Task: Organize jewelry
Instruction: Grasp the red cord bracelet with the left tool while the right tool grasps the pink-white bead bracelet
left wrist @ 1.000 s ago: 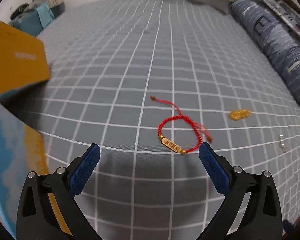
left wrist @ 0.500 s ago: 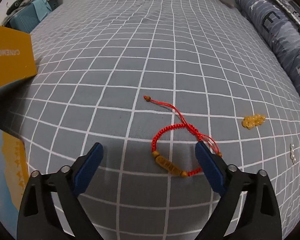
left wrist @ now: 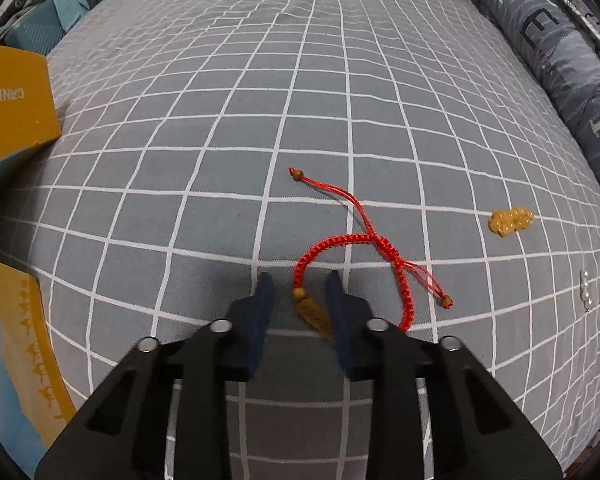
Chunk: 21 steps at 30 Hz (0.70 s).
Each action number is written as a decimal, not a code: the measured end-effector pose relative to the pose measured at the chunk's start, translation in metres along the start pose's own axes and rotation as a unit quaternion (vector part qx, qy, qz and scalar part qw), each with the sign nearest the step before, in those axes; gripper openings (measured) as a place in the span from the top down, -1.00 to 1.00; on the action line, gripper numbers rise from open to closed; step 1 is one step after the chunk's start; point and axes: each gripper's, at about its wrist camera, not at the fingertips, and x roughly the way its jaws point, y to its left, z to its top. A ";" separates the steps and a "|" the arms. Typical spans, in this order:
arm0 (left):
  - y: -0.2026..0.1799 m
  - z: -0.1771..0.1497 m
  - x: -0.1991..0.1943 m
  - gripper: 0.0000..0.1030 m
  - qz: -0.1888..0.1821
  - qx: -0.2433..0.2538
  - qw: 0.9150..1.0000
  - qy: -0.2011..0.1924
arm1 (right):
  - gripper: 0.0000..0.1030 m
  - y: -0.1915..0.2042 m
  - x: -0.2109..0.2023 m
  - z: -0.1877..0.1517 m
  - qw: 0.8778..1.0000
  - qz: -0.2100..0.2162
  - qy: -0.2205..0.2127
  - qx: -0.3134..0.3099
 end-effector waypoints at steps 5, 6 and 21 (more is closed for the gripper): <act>0.003 -0.003 -0.001 0.82 -0.004 0.002 1.000 0.004 | 0.45 0.001 0.000 0.000 1.000 -0.005 0.002 -0.003; 0.003 -0.003 -0.002 0.83 -0.003 0.002 1.000 0.007 | 0.58 0.001 0.000 0.000 1.000 -0.007 0.002 -0.002; -0.012 -0.013 -0.025 0.86 -0.007 0.012 1.000 -0.003 | 0.81 0.001 -0.007 0.001 1.000 -0.012 -0.007 -0.008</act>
